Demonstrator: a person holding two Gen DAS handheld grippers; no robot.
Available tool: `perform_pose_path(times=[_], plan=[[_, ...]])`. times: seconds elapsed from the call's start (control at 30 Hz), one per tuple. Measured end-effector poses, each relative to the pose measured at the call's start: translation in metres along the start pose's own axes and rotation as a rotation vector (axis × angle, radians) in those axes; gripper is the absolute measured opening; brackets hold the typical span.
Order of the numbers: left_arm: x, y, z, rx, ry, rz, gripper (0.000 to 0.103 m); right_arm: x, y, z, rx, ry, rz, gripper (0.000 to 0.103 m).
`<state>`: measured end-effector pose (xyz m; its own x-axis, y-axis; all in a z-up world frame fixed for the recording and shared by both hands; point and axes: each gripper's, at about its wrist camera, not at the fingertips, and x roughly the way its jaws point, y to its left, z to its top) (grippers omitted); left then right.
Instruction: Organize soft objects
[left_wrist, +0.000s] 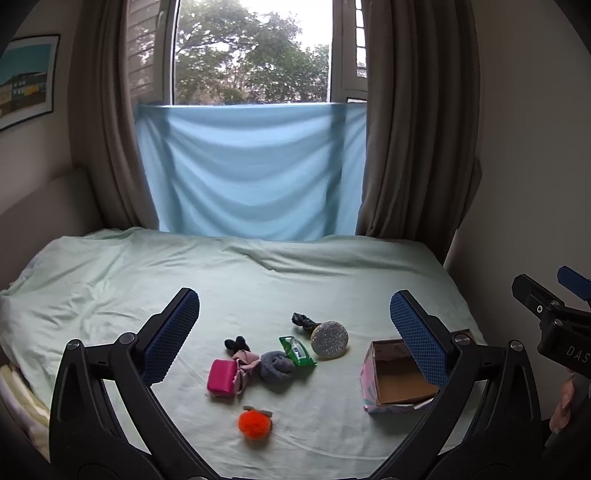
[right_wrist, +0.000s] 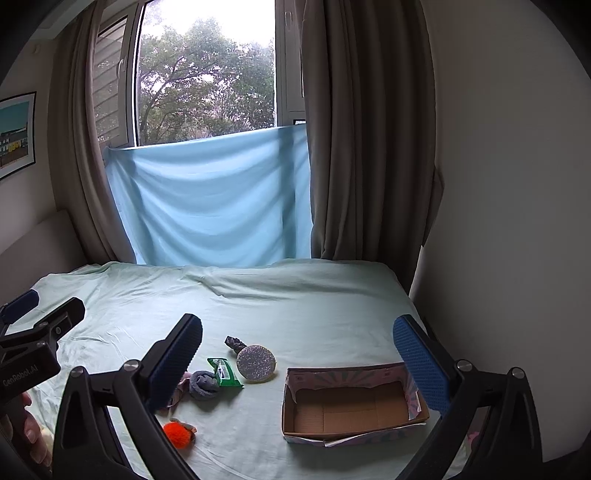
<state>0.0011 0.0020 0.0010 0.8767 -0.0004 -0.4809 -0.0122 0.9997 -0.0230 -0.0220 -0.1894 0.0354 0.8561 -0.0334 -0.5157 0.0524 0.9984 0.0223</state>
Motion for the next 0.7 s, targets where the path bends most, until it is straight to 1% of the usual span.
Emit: perform_pose_path(times=[0.7], plan=[[0.0041,0.0004,0.0019,0.001,0.012,-0.004,0.103,0.0006,0.0044,0.0003,-0.011,-0.006,-0.001,0.103]])
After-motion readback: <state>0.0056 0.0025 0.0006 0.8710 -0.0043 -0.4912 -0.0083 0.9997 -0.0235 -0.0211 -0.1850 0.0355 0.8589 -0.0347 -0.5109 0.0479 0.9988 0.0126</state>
